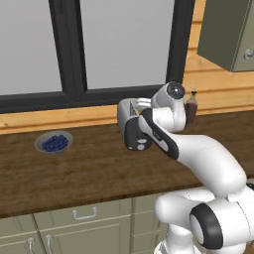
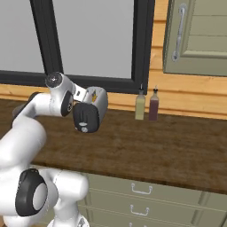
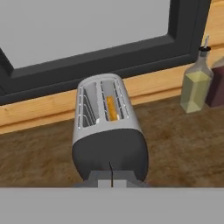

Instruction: Start the toaster. Once the lever pops up, take the bread to the plate on the dining counter.

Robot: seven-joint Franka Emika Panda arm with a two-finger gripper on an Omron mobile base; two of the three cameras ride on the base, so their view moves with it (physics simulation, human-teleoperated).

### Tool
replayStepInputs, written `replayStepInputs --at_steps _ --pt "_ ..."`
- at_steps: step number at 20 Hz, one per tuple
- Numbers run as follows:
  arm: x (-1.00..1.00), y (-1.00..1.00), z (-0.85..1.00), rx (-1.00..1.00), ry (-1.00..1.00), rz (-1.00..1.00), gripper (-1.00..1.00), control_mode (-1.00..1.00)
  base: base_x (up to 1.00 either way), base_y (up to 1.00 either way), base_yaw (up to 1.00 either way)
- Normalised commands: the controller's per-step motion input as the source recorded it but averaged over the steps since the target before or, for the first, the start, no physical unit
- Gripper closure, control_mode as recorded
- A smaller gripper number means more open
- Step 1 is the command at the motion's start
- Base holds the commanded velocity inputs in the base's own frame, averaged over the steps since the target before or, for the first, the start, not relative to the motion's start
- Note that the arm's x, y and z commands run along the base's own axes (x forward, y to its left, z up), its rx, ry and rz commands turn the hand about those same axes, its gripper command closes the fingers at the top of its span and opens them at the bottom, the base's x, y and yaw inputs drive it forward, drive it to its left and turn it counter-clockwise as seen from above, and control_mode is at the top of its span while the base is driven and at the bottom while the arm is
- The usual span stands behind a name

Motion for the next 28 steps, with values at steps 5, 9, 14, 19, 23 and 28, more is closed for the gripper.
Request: replayStepInputs --at_steps 5,9,14,19,23,28 --pt "0.24 0.0 0.0 -0.09 -0.07 0.08 1.0 -1.0 0.0 0.0 0.0" --pt "0.16 -0.1 0.0 0.0 0.0 0.09 1.0 -1.0 0.0 0.0 0.0" --pt "0.21 -0.12 0.0 0.0 0.0 0.06 1.0 -1.0 0.0 0.0 0.0" --pt "0.28 -0.03 0.0 -0.01 0.0 0.0 1.0 -1.0 0.0 0.0 0.0" --pt "0.27 0.0 0.0 -0.02 0.05 0.0 1.0 -1.0 0.0 0.0 0.0" --pt "0.24 0.0 0.0 0.0 0.09 0.0 1.0 -1.0 0.0 0.0 0.0"
